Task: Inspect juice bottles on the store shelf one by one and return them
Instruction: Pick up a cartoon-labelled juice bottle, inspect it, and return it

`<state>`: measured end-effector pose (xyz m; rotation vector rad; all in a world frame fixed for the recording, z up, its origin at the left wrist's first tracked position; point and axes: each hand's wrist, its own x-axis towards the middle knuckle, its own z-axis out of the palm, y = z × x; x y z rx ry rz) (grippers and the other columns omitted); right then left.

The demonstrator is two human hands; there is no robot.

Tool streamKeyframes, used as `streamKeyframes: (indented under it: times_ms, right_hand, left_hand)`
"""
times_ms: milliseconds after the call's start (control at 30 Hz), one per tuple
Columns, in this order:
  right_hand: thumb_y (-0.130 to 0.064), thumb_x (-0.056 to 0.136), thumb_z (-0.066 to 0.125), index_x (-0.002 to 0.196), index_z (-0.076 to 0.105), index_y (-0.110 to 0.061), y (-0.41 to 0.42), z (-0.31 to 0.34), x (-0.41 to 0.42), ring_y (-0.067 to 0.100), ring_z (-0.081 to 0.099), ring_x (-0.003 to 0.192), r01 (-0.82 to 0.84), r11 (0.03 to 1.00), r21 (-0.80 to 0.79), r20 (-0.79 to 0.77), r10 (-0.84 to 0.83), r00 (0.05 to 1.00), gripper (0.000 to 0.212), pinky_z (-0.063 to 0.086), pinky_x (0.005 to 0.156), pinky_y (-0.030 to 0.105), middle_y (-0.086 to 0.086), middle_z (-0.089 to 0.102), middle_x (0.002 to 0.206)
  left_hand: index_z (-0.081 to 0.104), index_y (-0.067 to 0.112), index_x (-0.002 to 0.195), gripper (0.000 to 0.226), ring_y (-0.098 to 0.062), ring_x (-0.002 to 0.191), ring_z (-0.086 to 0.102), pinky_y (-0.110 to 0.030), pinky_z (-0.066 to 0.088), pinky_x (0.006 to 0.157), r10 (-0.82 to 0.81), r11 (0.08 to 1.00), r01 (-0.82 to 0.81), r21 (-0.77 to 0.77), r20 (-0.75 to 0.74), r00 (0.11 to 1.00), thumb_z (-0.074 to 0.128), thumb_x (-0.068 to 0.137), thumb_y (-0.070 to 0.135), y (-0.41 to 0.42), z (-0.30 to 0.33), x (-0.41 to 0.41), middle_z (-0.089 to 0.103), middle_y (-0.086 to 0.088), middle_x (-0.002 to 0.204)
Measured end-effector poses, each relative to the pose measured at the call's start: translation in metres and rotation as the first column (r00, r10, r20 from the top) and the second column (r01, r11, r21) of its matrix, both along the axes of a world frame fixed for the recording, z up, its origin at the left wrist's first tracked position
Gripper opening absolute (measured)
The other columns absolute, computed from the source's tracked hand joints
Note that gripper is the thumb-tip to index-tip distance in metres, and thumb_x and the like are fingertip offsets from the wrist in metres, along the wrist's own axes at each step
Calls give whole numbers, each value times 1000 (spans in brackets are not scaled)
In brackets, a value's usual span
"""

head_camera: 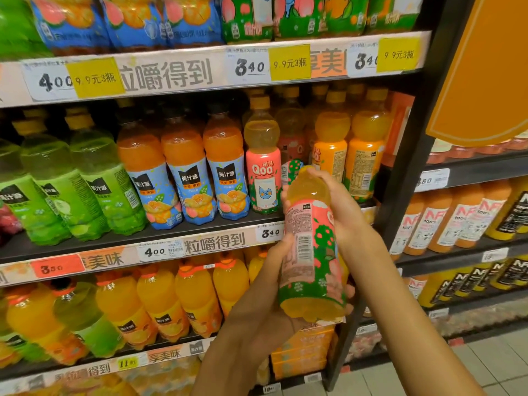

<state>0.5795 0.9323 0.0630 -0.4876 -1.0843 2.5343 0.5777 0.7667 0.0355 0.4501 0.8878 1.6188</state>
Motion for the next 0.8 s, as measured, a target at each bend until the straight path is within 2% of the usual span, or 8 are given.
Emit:
streamKeyframes:
  times_ms: [67,200,267,400,467,600,700,800]
  right_hand:
    - [-31,92,56,60,74,-9,6,6,1,20,68,60,51,993,106,-40,-47,998,43,57,56,27,11,70,68]
    - [-29,88,63,69,73,-14,9,16,6,19,70,65,137,962,238,-136,-107,985,26,57,59,29,9,72,73]
    - [-32,85,66,79,70,-14,6,19,9,21,71,70,148,946,287,-167,-102,981,20,59,65,34,10,73,79]
    - [-45,87,59,96,68,-15,-1,28,21,27,66,96,152,857,493,-160,-82,984,33,52,91,43,12,70,98]
    - [-45,86,60,102,68,-17,-4,31,30,26,68,98,157,803,574,-157,-80,984,34,54,87,39,12,71,102]
    - [-26,78,69,100,66,-19,-11,30,43,30,70,95,236,708,666,-277,-59,959,23,57,80,38,8,72,99]
    - [-15,80,70,101,65,-17,-16,31,50,31,68,96,326,560,761,-380,-23,925,22,57,82,38,8,71,100]
    - [-17,78,72,102,62,-14,-23,30,55,30,67,95,367,486,793,-440,41,897,27,55,85,43,12,68,100]
  left_hand:
    - [73,15,106,52,-29,86,70,-39,59,69,74,996,-80,-41,-144,987,57,73,53,3,-5,-8,70,-17,106]
    - [66,24,112,57,-25,99,69,-35,58,77,151,981,-185,-49,-396,906,61,72,63,8,-9,-12,72,-9,108]
    - [62,20,116,62,-26,99,69,-33,58,75,172,978,-204,-27,-441,881,66,71,63,10,-13,-9,72,-10,107]
    - [62,20,113,64,-22,95,70,-28,55,73,281,959,-265,104,-499,820,73,60,56,15,-19,-11,73,-7,104]
    - [62,19,111,67,-17,90,71,-23,54,69,352,936,-298,188,-543,762,80,55,50,20,-21,-13,74,-4,101]
    - [56,23,116,55,-10,95,69,-17,53,73,446,895,-343,286,-601,663,70,64,32,30,-28,-14,73,6,104]
    - [49,25,122,54,1,101,64,-10,49,77,467,884,-339,323,-657,591,67,71,28,34,-31,-14,68,19,110]
    - [45,28,125,63,-3,104,63,-14,51,79,484,873,-350,341,-698,528,71,69,21,44,-33,-12,66,15,112]
